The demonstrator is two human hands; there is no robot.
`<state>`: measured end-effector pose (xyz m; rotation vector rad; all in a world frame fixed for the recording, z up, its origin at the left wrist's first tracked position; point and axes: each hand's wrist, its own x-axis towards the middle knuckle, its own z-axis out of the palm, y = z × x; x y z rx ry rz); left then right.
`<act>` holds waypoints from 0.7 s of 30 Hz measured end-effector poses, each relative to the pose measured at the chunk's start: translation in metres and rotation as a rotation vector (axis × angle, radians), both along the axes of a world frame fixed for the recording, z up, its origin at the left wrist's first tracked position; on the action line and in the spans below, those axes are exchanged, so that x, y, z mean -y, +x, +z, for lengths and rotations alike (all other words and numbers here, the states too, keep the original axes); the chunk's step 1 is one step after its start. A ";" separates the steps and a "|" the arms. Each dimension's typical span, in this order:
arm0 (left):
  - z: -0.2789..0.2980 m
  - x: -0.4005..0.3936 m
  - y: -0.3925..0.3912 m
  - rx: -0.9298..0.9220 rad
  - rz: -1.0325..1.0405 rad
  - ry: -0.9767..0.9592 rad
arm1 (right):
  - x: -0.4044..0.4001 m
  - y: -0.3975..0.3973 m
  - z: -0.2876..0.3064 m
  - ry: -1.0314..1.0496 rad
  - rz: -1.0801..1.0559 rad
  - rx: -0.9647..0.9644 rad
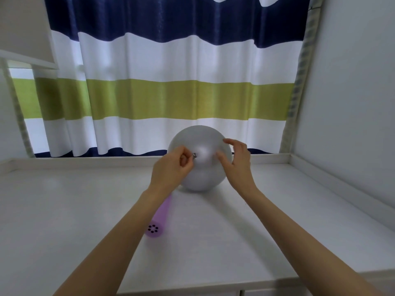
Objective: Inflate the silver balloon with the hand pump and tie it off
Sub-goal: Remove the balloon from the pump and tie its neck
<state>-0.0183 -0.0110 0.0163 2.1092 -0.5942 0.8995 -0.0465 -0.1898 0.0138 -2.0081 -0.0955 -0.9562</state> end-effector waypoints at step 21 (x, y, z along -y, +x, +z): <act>-0.006 -0.011 0.002 0.013 -0.266 -0.282 | 0.000 0.037 -0.017 0.515 0.188 -0.237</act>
